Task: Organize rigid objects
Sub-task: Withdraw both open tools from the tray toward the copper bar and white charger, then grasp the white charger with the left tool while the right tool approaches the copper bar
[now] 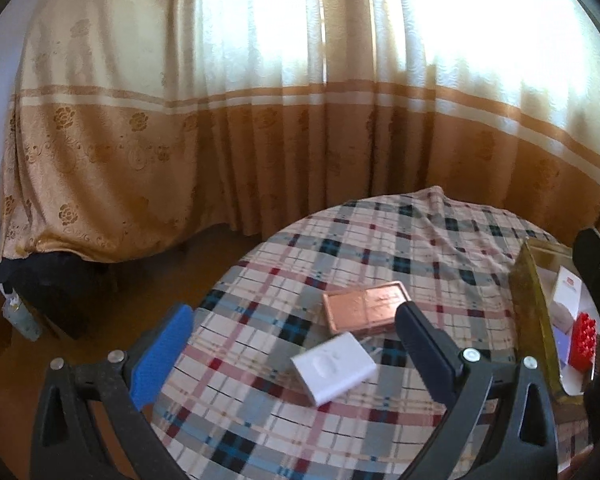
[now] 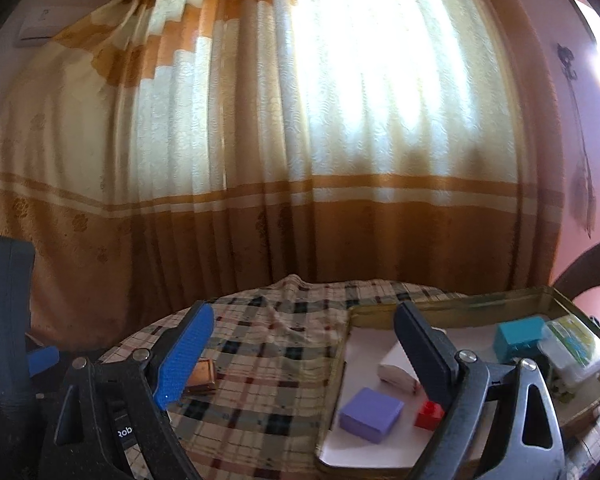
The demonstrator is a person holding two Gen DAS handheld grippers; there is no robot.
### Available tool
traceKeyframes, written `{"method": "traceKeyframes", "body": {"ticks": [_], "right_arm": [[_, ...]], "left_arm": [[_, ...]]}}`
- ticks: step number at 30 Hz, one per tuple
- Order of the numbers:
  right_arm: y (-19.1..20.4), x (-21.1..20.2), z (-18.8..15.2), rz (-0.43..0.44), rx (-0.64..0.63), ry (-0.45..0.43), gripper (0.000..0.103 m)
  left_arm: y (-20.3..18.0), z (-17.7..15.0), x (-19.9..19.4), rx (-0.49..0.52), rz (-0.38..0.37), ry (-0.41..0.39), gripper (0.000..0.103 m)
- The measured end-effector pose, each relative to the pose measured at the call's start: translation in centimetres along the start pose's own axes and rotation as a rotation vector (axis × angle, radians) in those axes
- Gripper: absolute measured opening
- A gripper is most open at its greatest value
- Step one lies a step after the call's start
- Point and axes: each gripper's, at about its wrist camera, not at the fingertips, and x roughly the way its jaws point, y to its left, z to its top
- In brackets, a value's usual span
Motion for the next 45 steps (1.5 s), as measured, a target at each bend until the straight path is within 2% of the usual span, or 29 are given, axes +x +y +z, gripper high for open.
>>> {"method": "traceKeyframes", "body": {"ticks": [4,9,14,19,21,24,26,30,33,36,38,40,43,45], "right_arm": [[1.0,0.6,0.0,0.019,-0.019,-0.013,0.093],[1.0,1.3,-0.5,0.043,-0.025,0.040,0.093],[0.5,1.0,-0.6,0.052,-0.006,0.037,0.093],[-0.1,0.9,-0.7,0.057,0.016,0.046,0.093],[-0.5,1.0,-0.7,0.055,0.033,0.062,0.093],[-0.7,1.3,-0.8,0.063,0.054,0.085,0.093],[-0.8,1.4,-0.8,0.068,0.061,0.092,0.093],[-0.9,1.3,-0.8,0.079,0.067,0.091,0.093],[-0.9,1.3,-0.9,0.080,0.069,0.096,0.093],[-1.0,1.3,-0.9,0.078,0.075,0.104,0.093],[-1.1,1.4,-0.9,0.076,0.078,0.108,0.093],[-1.1,1.5,-0.9,0.076,0.077,0.115,0.093],[-1.0,1.6,-1.0,0.076,0.077,0.122,0.093],[-1.1,1.6,-1.1,0.076,0.078,0.126,0.093]], "left_arm": [[0.8,0.0,0.6,-0.027,0.004,0.013,0.102],[1.3,-0.2,1.1,-0.059,0.006,0.043,0.102],[1.3,-0.2,1.3,-0.058,0.001,0.053,0.102],[2.3,-0.9,1.7,-0.051,-0.035,0.121,0.102],[3.2,-1.2,1.6,-0.056,-0.013,0.136,0.102],[3.9,-1.4,2.0,-0.064,-0.026,0.167,0.100],[3.6,-1.4,2.3,-0.050,-0.038,0.186,0.097],[0.7,-1.2,3.0,0.081,-0.063,0.205,0.096],[-2.0,-1.1,3.9,0.222,-0.068,0.217,0.088],[-2.4,-0.8,4.5,0.247,-0.118,0.230,0.080],[-2.7,-1.1,5.6,0.265,-0.139,0.291,0.071],[-2.1,-1.1,5.9,0.235,-0.208,0.323,0.061],[-1.2,-1.5,6.0,0.180,-0.253,0.346,0.058],[-0.6,-1.5,6.0,0.148,-0.255,0.345,0.057]]}}
